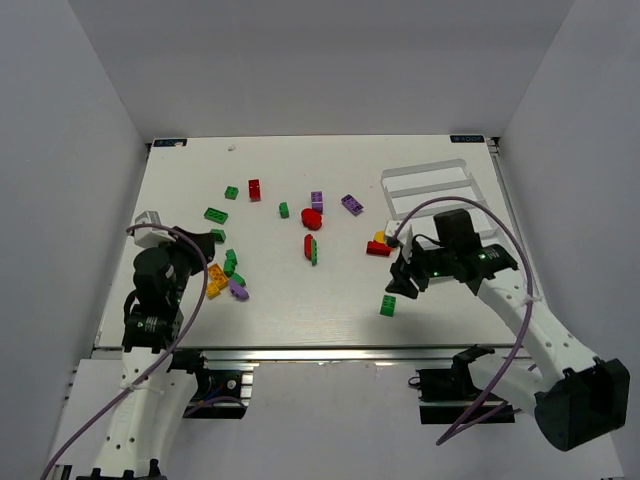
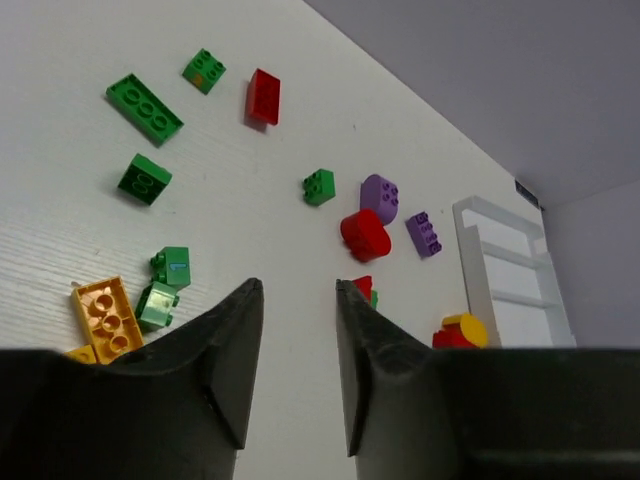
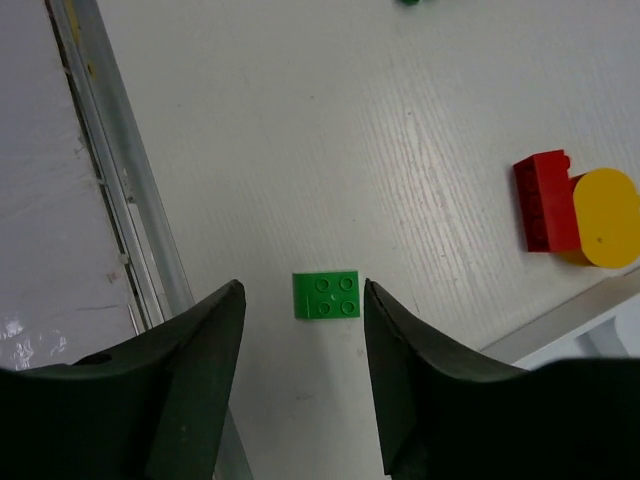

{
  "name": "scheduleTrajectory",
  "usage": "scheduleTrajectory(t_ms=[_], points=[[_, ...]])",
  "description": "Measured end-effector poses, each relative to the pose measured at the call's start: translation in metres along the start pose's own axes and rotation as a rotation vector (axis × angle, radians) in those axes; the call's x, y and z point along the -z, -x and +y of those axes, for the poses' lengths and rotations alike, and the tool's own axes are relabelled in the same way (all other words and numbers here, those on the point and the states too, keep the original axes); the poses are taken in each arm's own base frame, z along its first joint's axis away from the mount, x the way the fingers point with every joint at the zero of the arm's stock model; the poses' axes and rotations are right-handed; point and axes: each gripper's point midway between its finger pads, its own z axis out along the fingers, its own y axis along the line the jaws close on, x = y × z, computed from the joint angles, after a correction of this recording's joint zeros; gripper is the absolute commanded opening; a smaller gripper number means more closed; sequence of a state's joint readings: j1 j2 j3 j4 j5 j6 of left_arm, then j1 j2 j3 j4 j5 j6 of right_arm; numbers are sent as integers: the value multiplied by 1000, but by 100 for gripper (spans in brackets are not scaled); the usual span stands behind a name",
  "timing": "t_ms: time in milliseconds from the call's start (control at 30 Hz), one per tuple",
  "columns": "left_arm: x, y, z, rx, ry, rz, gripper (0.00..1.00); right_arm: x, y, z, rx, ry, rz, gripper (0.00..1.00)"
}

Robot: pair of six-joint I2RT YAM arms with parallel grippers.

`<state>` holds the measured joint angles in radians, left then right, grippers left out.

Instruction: Sort the legos into containers by color

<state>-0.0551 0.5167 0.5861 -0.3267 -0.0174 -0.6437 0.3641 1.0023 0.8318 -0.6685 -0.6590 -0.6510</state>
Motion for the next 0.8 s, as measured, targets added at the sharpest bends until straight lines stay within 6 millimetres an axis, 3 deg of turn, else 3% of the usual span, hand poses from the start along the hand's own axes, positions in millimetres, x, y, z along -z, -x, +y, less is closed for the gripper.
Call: scheduleTrajectory(t_ms=[33, 100, 133, 233, 400, 600, 800], points=[[-1, -5, 1, 7, -6, 14, 68, -5, -3, 1, -17, 6, 22, 54], [-3, -14, 1, 26, -16, 40, 76, -15, -9, 2, -54, 10, 71, 73], [-3, -17, 1, 33, -20, 49, 82, -20, -13, 4, -73, 14, 95, 89], [-2, -20, -3, 47, -42, 67, 94, -33, -15, 12, -74, 20, 123, 89], [11, -20, -12, 66, -88, 72, 96, -31, -2, 25, -108, -33, 93, 89], [50, -14, -19, 113, -143, 13, 97, -26, -22, 5, -264, -286, 202, 89], [54, -20, -10, 120, -106, 28, 98, -33, -11, 21, -276, -193, 181, 80]])
